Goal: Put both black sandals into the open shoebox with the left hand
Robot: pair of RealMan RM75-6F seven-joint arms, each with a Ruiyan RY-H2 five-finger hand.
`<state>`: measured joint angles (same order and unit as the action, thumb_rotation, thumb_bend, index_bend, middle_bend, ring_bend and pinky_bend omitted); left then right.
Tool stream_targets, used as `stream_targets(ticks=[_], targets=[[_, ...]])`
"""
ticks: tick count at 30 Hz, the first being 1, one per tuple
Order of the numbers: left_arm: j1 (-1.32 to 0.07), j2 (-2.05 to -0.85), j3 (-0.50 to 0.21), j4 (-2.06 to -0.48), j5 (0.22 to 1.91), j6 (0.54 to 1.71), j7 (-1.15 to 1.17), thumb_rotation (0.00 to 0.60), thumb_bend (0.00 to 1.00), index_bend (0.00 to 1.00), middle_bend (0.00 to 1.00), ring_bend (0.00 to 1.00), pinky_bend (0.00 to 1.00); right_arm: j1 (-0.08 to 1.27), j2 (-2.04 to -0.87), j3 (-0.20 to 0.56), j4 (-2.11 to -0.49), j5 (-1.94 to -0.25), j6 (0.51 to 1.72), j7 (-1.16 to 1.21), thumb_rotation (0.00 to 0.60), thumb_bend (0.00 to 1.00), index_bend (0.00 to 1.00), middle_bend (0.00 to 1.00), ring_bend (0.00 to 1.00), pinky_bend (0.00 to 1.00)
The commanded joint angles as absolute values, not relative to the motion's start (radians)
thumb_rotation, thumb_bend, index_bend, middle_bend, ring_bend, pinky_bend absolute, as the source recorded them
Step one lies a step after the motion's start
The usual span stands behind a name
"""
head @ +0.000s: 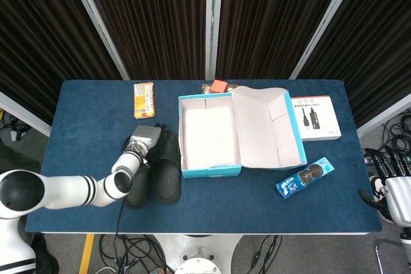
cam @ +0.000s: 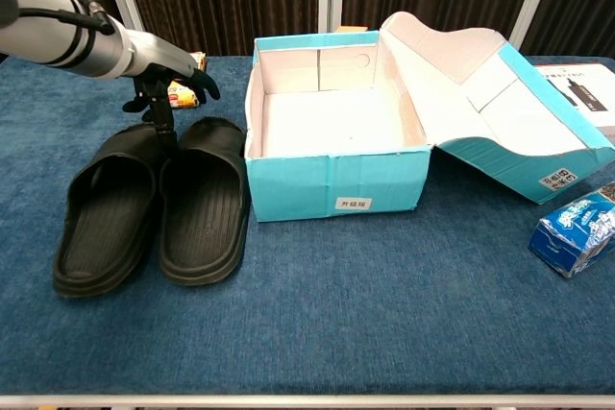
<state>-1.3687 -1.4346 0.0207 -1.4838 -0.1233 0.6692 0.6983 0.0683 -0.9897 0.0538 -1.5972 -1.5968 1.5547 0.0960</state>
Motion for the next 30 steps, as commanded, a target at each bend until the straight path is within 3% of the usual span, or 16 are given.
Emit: stream_targets(ticks=[1, 11, 22, 27, 30], targets=[[-1.394, -1.458, 0.041, -1.458, -0.158, 0.673, 0.720, 0.600, 0.00, 0.01, 0.03, 0.72, 0.78, 0.067, -0.989, 0.053, -1.597, -1.596, 1.555, 0.096, 0.600, 0.10, 0.09, 0.14, 0.00, 0.08], [-1.446, -1.519, 0.074, -1.380, -0.304, 0.657, 0.793, 0.600, 0.00, 0.04, 0.09, 0.73, 0.78, 0.058, -0.989, 0.052, -1.589, -1.583, 1.557, 0.109, 0.600, 0.10, 0.09, 0.14, 0.00, 0.08], [-1.450, -1.569, 0.056, -1.319, -0.342, 0.697, 0.840, 0.600, 0.00, 0.27, 0.32, 0.79, 0.79, 0.058, -0.992, 0.054, -1.578, -1.575, 1.550, 0.122, 0.600, 0.10, 0.09, 0.14, 0.00, 0.08], [-1.433, -1.583, 0.029, -1.308, -0.315, 0.737, 0.840, 0.600, 0.00, 0.45, 0.53, 0.83, 0.80, 0.059, -0.996, 0.055, -1.572, -1.572, 1.547, 0.128, 0.600, 0.10, 0.09, 0.14, 0.00, 0.08], [-1.418, -1.578, 0.011, -1.314, -0.300, 0.743, 0.837, 0.600, 0.00, 0.51, 0.59, 0.84, 0.80, 0.059, -0.997, 0.056, -1.570, -1.570, 1.547, 0.132, 0.600, 0.10, 0.09, 0.14, 0.00, 0.08]])
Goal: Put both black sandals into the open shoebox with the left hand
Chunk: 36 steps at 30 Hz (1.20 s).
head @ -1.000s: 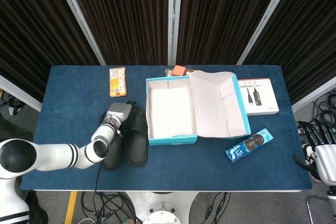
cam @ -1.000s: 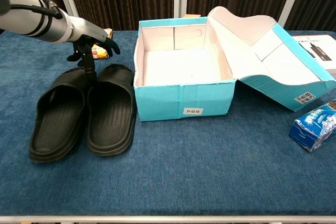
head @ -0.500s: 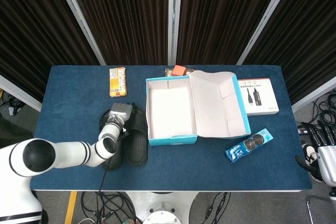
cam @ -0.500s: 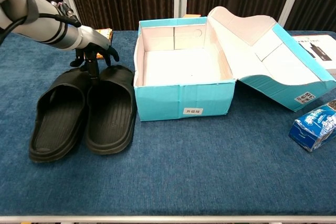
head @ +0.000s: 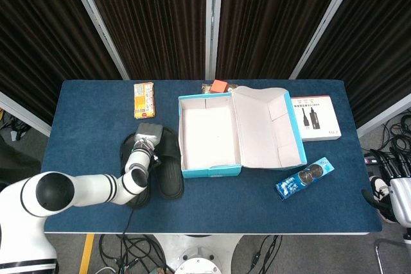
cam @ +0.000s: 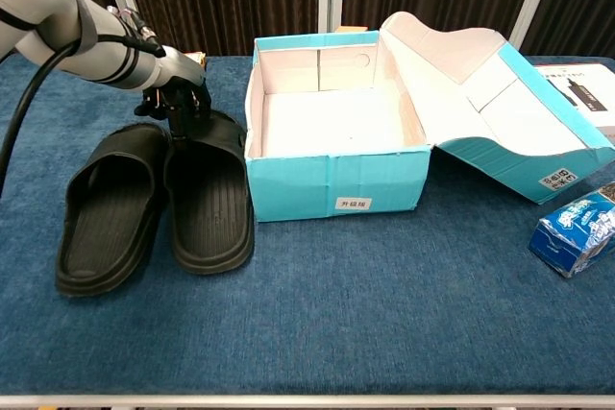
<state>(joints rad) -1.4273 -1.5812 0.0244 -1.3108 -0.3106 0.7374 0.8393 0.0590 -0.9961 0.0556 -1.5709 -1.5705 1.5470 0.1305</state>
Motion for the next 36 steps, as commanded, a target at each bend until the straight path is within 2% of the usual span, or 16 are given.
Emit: stream_targets(ticks=[1, 23, 28, 32, 36], targets=[[-1.413, -1.574, 0.007, -1.317, -0.294, 0.744, 0.836, 0.600, 0.00, 0.52, 0.61, 0.84, 0.80, 0.059, -0.997, 0.056, -1.569, -1.570, 1.548, 0.133, 0.600, 0.10, 0.09, 0.14, 0.00, 0.08], [-1.278, -1.326, -0.089, -1.581, -0.059, 0.935, 0.730, 0.600, 0.00, 0.53, 0.62, 0.84, 0.80, 0.052, -0.996, 0.057, -1.567, -1.586, 1.571, 0.138, 0.600, 0.10, 0.09, 0.14, 0.00, 0.08], [-1.215, -1.242, -0.156, -1.644, 0.025, 0.934, 0.617, 0.600, 0.00, 0.52, 0.61, 0.84, 0.80, 0.051, -0.995, 0.058, -1.567, -1.587, 1.574, 0.138, 0.600, 0.10, 0.09, 0.14, 0.00, 0.08], [-1.136, -1.186, -0.263, -1.679, 0.136, 0.874, 0.428, 0.600, 0.00, 0.52, 0.61, 0.84, 0.81, 0.054, -0.994, 0.059, -1.571, -1.592, 1.574, 0.134, 0.600, 0.10, 0.09, 0.14, 0.00, 0.08], [-1.069, -1.213, -0.357, -1.666, 0.280, 0.852, 0.240, 0.600, 0.00, 0.52, 0.61, 0.83, 0.81, 0.056, -0.993, 0.059, -1.577, -1.595, 1.574, 0.128, 0.600, 0.10, 0.09, 0.14, 0.00, 0.08]])
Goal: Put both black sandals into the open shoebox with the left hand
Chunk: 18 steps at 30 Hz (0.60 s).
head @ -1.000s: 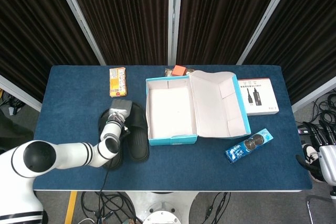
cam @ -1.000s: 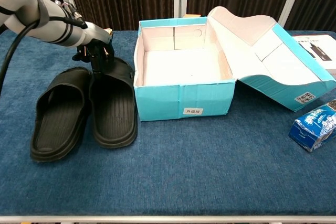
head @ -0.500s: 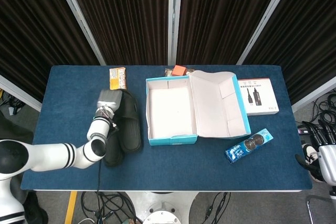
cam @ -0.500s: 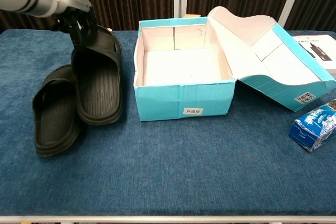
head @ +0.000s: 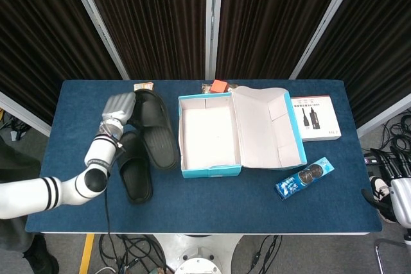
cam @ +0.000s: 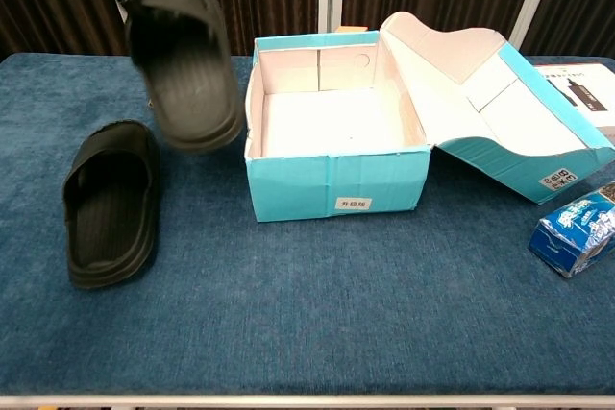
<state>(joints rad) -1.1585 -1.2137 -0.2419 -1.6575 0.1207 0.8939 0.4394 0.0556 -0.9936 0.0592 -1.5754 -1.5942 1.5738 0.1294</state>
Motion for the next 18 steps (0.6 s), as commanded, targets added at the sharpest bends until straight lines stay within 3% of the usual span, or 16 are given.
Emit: stream_targets(ticks=[1, 11, 18], targets=[[-1.057, -1.229, -0.372, -1.659, 0.313, 0.845, 0.201, 0.600, 0.00, 0.52, 0.61, 0.83, 0.81, 0.057, -0.993, 0.059, -1.579, -1.596, 1.574, 0.127, 0.600, 0.10, 0.09, 0.14, 0.00, 0.08], [-1.041, -1.464, -0.469, -1.446, 0.549, 0.729, -0.095, 0.600, 0.00, 0.51, 0.60, 0.77, 0.78, 0.051, -0.984, 0.058, -1.593, -1.596, 1.580, 0.112, 0.600, 0.10, 0.09, 0.14, 0.00, 0.08], [-1.052, -1.592, -0.534, -1.269, 0.673, 0.590, -0.299, 0.600, 0.00, 0.50, 0.59, 0.59, 0.80, 0.049, -0.977, 0.057, -1.603, -1.589, 1.575, 0.101, 0.600, 0.10, 0.09, 0.14, 0.00, 0.08]])
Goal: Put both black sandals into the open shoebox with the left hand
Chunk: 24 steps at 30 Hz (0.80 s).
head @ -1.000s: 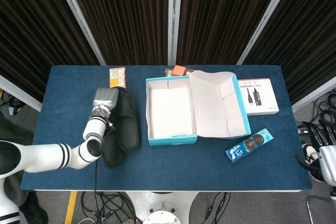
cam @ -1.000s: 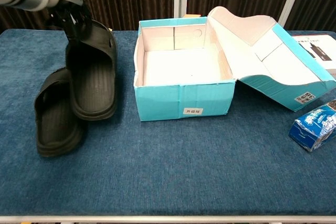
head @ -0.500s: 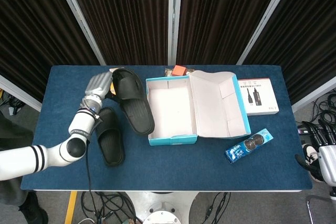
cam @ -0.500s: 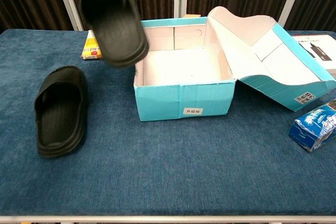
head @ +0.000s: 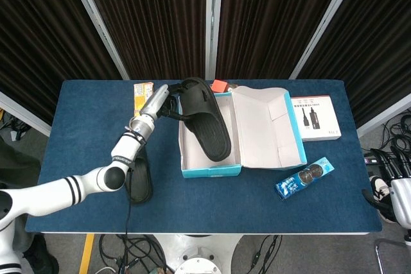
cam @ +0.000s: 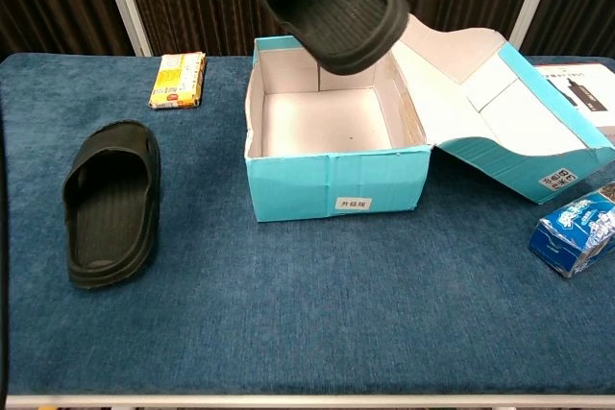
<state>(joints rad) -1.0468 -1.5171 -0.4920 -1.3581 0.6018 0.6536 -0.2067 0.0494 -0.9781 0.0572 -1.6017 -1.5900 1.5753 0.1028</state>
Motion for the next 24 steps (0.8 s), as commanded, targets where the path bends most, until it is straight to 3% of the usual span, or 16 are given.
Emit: stream_targets(ticks=[1, 12, 24], targets=[[-1.054, -1.607, -0.539, -1.251, 0.688, 0.585, -0.316, 0.600, 0.00, 0.50, 0.59, 0.58, 0.80, 0.049, -0.977, 0.057, -1.605, -1.588, 1.574, 0.100, 0.600, 0.10, 0.09, 0.14, 0.00, 0.08], [-1.080, -1.767, -0.541, -1.048, 0.877, 0.566, -0.467, 0.600, 0.00, 0.50, 0.59, 0.57, 0.79, 0.051, -0.971, 0.059, -1.617, -1.578, 1.562, 0.086, 0.600, 0.10, 0.09, 0.14, 0.00, 0.08], [-1.143, -1.902, -0.535, -0.826, 0.966, 0.495, -0.572, 0.600, 0.00, 0.50, 0.58, 0.53, 0.78, 0.057, -0.965, 0.062, -1.629, -1.568, 1.546, 0.075, 0.600, 0.10, 0.09, 0.14, 0.00, 0.08]])
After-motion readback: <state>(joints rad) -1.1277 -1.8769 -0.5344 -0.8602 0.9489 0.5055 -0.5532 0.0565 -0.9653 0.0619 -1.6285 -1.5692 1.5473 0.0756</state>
